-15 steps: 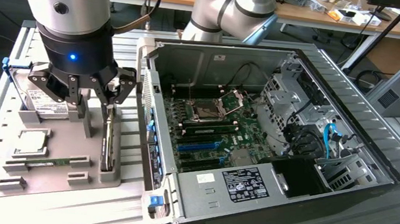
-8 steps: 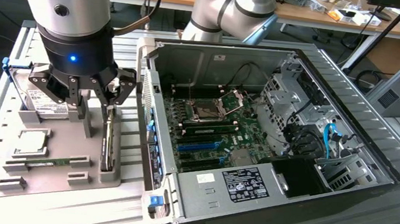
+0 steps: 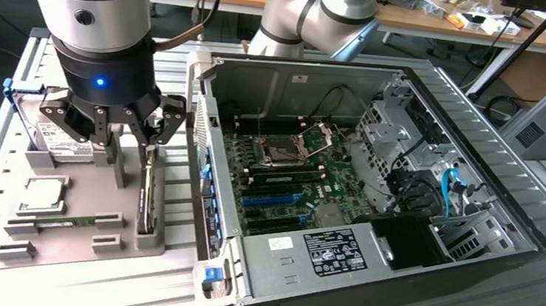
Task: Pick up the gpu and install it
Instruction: 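Pick up the gpu and move the gpu toward the slot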
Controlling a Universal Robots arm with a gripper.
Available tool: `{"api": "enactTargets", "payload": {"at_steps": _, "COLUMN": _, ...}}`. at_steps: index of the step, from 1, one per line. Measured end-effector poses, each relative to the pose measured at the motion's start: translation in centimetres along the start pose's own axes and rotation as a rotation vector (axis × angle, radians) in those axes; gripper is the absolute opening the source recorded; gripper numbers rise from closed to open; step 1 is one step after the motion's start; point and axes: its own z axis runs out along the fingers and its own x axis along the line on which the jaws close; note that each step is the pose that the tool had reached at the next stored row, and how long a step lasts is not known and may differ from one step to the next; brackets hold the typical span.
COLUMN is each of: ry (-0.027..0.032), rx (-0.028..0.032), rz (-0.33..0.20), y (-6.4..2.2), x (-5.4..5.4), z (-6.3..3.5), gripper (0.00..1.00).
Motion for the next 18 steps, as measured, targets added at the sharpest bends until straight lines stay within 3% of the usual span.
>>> {"api": "enactTargets", "payload": {"at_steps": 18, "ry": 0.0, "rx": 0.0, "rz": 0.0, "y": -0.02, "x": 0.01, "z": 0.51, "gripper": 0.42}}
